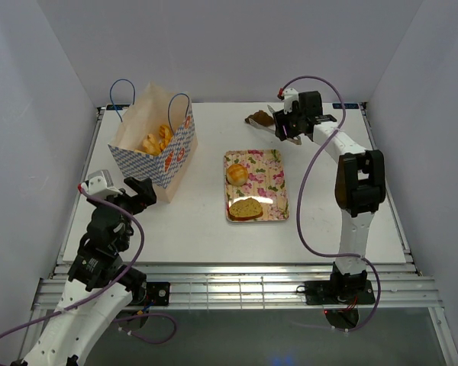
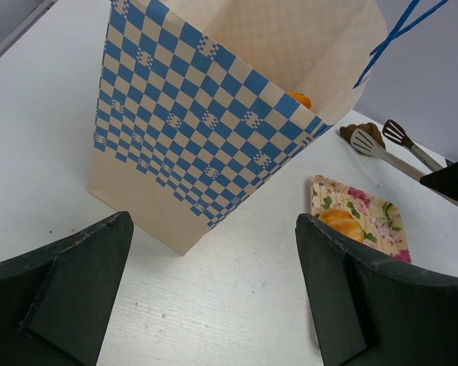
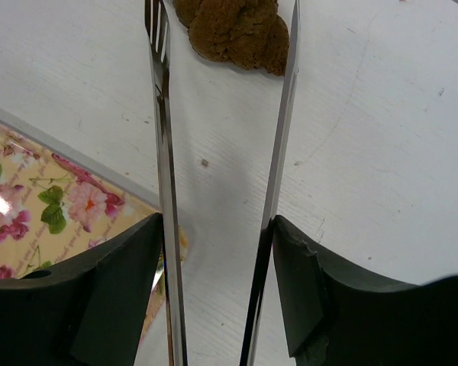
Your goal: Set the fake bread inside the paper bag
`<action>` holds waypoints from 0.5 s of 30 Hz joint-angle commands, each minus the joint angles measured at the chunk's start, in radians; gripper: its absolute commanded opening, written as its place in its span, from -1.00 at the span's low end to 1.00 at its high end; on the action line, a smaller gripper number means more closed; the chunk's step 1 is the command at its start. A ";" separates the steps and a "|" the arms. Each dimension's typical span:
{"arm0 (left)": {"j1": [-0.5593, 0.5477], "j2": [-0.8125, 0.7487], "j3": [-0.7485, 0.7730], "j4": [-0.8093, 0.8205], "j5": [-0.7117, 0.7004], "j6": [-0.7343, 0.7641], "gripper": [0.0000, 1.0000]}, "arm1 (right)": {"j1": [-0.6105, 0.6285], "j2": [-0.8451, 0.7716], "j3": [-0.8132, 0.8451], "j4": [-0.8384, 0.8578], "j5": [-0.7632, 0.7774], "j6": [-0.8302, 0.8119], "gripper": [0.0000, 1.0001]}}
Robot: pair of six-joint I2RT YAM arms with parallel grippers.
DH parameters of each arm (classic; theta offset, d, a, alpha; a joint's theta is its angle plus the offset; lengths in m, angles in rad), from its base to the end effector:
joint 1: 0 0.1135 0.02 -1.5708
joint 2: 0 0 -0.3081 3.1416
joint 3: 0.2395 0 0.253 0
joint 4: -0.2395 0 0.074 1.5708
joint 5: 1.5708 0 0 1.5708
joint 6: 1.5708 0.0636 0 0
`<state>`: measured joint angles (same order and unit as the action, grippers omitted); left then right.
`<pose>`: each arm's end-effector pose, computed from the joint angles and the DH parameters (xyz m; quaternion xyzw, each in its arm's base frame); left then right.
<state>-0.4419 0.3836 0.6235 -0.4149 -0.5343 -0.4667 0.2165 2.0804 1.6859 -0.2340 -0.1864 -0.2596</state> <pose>0.0912 -0.0073 0.3231 -0.1788 0.7369 -0.0902 0.6457 0.5158 0.1255 0.2631 -0.2503 0.8522 0.0732 0.4536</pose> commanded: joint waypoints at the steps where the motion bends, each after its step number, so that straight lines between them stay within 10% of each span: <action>1: -0.004 0.009 -0.010 0.021 0.005 0.013 0.96 | -0.005 0.033 0.089 -0.010 -0.051 -0.033 0.29; 15: -0.004 0.009 -0.010 0.024 0.007 0.017 0.96 | -0.019 0.116 0.170 -0.061 -0.111 -0.026 0.13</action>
<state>-0.4419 0.3893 0.6163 -0.4095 -0.5343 -0.4595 0.2028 2.1738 1.8072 -0.2932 -0.2661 -0.2733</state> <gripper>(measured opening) 0.979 0.571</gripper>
